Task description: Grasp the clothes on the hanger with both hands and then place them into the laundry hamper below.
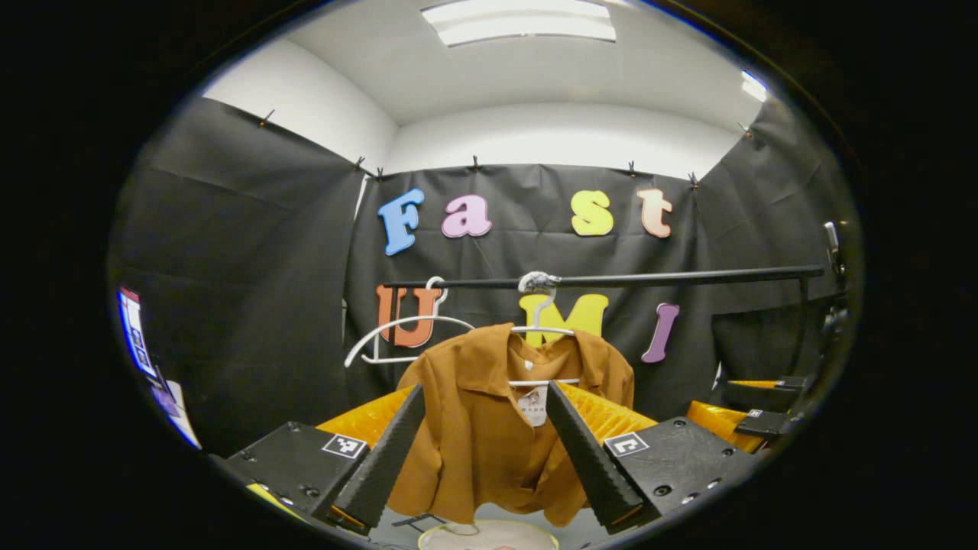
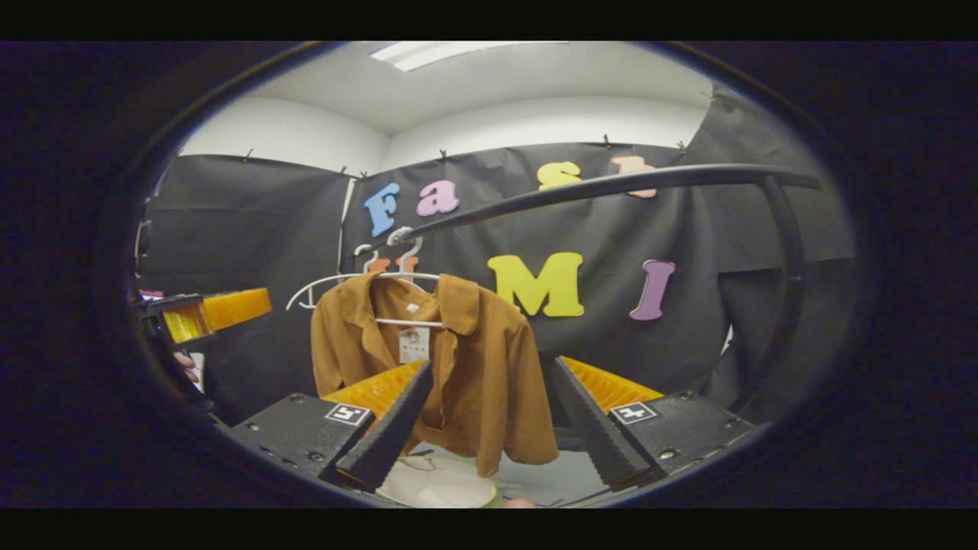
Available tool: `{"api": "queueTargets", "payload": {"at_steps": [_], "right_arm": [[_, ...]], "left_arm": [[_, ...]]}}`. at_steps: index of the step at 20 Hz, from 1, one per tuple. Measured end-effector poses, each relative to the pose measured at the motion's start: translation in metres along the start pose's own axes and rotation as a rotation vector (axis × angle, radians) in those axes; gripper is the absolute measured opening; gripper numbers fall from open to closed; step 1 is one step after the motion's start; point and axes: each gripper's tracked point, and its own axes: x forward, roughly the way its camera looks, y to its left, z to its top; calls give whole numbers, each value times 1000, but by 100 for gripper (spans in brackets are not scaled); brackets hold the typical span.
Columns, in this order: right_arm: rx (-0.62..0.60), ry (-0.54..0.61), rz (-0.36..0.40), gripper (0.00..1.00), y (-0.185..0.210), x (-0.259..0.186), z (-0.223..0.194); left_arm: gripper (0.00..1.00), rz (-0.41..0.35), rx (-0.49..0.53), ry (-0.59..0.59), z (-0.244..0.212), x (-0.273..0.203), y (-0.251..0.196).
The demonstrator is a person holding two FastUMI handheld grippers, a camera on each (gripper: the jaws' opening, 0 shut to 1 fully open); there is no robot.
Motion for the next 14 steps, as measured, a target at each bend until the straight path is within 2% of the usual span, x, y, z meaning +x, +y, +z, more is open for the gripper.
{"api": "queueTargets", "payload": {"at_steps": [3, 5, 6, 7, 9, 10, 11, 13, 14], "right_arm": [[11, 30, -2, 99, 16, 27, -13], [28, 61, -7, 99, 24, 45, -23], [35, 78, -16, 99, 26, 56, -28], [45, 94, -21, 99, 28, 66, -33], [66, 125, -27, 99, 33, 84, -42], [78, 138, -30, 99, 36, 94, -46], [88, 145, -33, 99, 36, 102, -49], [116, 162, -43, 99, 38, 122, -54], [130, 167, -49, 99, 38, 131, -55]], "left_arm": [[97, -40, -33, 45, -18, 22, -2], [100, -78, -44, 76, -31, 39, -4], [97, -96, -47, 89, -36, 47, -6], [100, -116, -53, 102, -41, 54, -8], [100, -166, -73, 125, -50, 68, -18], [97, -185, -82, 134, -54, 75, -21], [100, -190, -87, 149, -60, 83, -21], [96, -182, -95, 187, -74, 102, -17], [100, -183, -105, 212, -82, 111, -15]]}}
